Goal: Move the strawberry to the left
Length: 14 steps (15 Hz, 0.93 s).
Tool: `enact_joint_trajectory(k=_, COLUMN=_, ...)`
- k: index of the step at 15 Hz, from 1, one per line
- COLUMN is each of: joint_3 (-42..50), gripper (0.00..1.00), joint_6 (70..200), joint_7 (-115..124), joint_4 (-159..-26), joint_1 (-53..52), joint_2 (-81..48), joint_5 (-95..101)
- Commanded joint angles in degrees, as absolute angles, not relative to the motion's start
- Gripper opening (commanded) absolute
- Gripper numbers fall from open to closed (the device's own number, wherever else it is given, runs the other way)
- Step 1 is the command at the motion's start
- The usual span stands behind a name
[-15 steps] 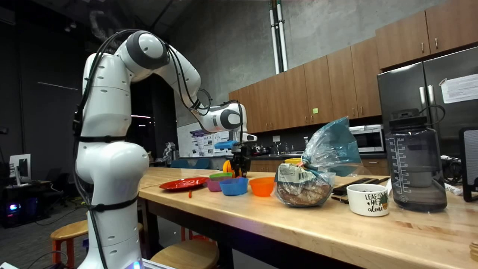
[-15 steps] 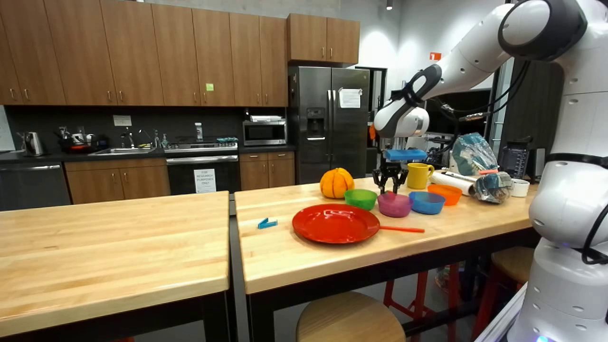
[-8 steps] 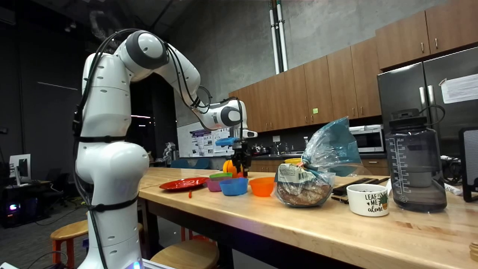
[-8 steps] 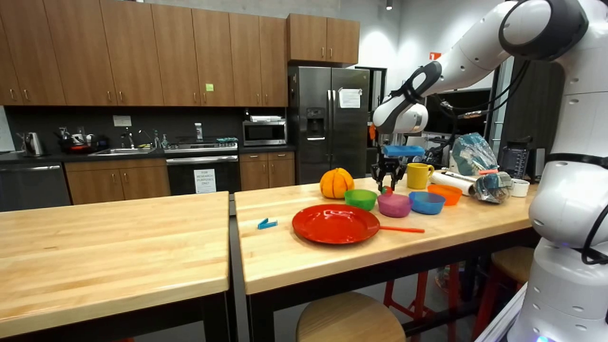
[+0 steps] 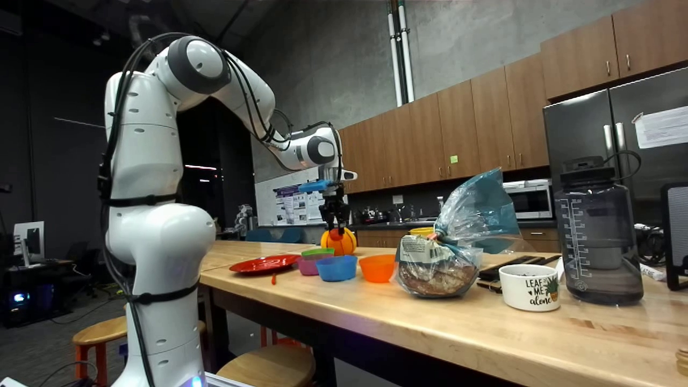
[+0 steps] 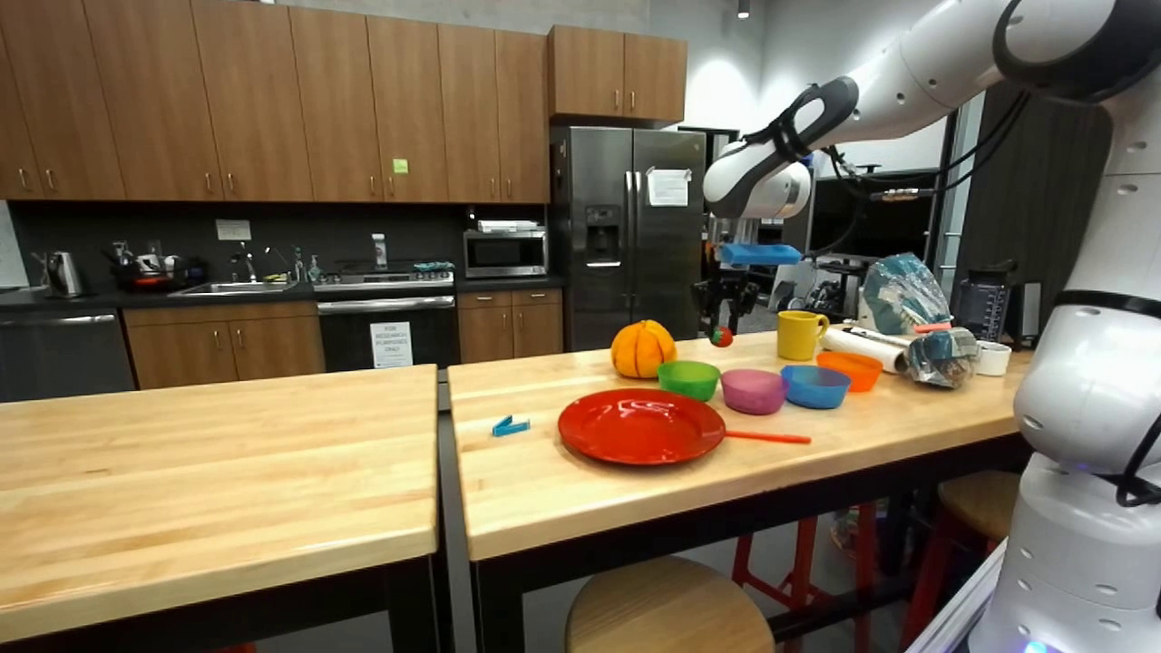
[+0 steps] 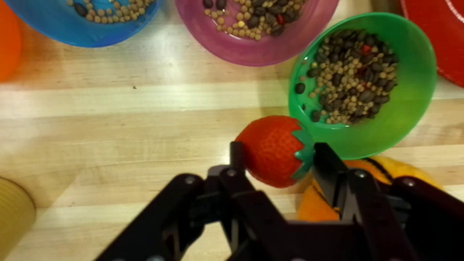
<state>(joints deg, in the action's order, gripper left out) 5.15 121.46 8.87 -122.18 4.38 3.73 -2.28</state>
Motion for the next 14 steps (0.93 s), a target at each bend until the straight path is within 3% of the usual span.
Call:
enact_joint_trajectory(k=1, joint_3=3.58, gripper=0.25, joint_6=117.81, joint_7=4.80, joint_4=-121.40, joint_1=3.01, joint_2=7.00, joint_5=-3.14)
enact_joint_trajectory(k=14, joint_3=-0.45, gripper=0.25, joint_6=116.19, joint_7=-12.76, joint_4=-114.44, joint_1=-1.43, joint_2=1.00, joint_5=-3.49)
